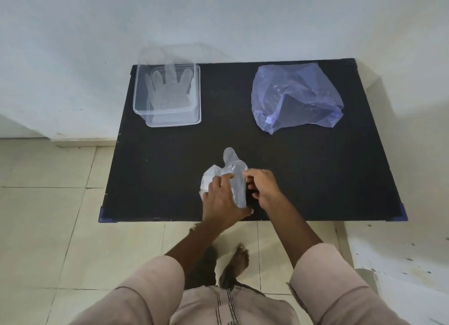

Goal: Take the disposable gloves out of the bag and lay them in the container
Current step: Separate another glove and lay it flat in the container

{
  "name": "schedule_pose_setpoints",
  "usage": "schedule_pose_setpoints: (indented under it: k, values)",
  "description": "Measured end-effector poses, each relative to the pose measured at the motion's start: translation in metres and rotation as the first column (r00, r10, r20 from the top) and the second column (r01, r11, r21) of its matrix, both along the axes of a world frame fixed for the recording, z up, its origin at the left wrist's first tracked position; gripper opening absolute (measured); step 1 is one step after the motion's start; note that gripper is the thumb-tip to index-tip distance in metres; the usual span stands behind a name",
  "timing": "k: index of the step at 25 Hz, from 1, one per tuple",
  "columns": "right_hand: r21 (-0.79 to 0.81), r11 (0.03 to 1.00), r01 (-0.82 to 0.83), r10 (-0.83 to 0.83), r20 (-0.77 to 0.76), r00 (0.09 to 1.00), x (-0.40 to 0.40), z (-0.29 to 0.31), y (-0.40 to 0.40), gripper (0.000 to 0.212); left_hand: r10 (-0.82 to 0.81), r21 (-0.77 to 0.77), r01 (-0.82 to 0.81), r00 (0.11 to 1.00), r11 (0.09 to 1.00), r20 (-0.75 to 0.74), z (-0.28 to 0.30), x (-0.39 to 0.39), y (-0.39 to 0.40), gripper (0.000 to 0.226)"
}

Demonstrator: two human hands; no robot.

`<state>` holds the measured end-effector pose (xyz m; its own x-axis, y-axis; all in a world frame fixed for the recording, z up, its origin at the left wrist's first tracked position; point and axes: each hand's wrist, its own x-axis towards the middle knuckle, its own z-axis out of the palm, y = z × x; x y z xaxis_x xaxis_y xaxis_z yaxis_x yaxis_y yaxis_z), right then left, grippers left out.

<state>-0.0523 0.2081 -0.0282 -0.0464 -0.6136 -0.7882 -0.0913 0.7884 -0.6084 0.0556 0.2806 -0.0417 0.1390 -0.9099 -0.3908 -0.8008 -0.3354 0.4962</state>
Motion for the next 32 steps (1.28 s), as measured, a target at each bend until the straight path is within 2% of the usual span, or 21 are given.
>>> schedule_pose_setpoints:
  k: [2,4,6,8,9,11,13,15,18,22,25,26,29,32]
  values:
    - [0.038,0.997,0.073,-0.074,0.019,0.997,0.003,0.006,0.000,0.011,0.044,-0.041,-0.041,0.997,0.998,0.071,-0.004,-0.010,0.001,0.097]
    - [0.055,0.988,0.146,-0.149,0.042,0.988,0.004,0.011,-0.002,0.012,0.060,-0.119,-0.048,0.994,0.992,0.096,-0.002,-0.013,0.000,0.078]
    - [0.067,0.982,0.176,-0.179,0.057,0.982,0.000,0.018,-0.004,0.012,0.123,-0.196,-0.121,0.992,0.973,0.001,0.006,-0.011,-0.004,0.045]
    - [-0.044,0.987,0.153,-0.150,0.065,0.987,-0.011,0.026,-0.007,0.010,0.168,-0.206,-0.185,0.981,0.961,-0.099,0.018,-0.002,-0.013,0.023]
    - [-0.162,0.982,0.092,-0.089,0.023,0.996,-0.021,0.030,-0.009,0.015,0.162,-0.193,-0.185,0.978,0.964,-0.130,0.023,0.006,-0.019,0.019]
    - [-0.395,0.900,-0.187,0.117,-0.193,0.974,-0.044,0.041,-0.010,0.052,0.116,-0.113,-0.138,0.977,0.984,-0.182,0.037,0.024,-0.032,0.018]
    - [-0.435,0.742,-0.510,0.328,-0.428,0.842,-0.064,0.050,-0.016,0.093,0.056,-0.008,-0.059,0.969,0.998,-0.242,0.054,0.043,-0.045,0.018]
    - [-0.414,0.605,-0.680,0.462,-0.513,0.723,-0.073,0.055,-0.024,0.108,0.006,0.062,0.012,0.957,0.998,-0.291,0.073,0.056,-0.054,0.014]
    - [-0.484,0.513,-0.710,0.536,-0.465,0.704,-0.062,0.060,-0.033,0.097,-0.055,0.069,0.080,0.950,0.994,-0.306,0.097,0.067,-0.061,0.011]
    - [-0.567,0.489,-0.663,0.565,-0.373,0.736,-0.034,0.071,-0.041,0.054,-0.187,0.074,0.214,0.944,0.974,-0.272,0.116,0.084,-0.063,0.011]
    - [-0.616,0.412,-0.671,0.566,-0.404,0.718,-0.012,0.084,-0.045,0.014,-0.233,0.071,0.255,0.945,0.964,-0.232,0.126,0.102,-0.063,0.011]
    - [-0.614,0.415,-0.671,0.578,-0.392,0.716,-0.005,0.088,-0.046,0.006,-0.222,0.068,0.243,0.947,0.968,-0.232,0.128,0.109,-0.063,0.011]
    - [-0.584,0.500,-0.640,0.582,-0.320,0.747,0.015,0.098,-0.044,0.014,-0.154,0.030,0.170,0.944,0.985,-0.293,0.129,0.134,-0.064,0.008]
    - [-0.608,0.580,-0.542,0.548,-0.201,0.812,0.036,0.107,-0.045,0.017,-0.029,-0.018,0.024,0.870,1.000,-0.492,0.129,0.161,-0.065,0.009]
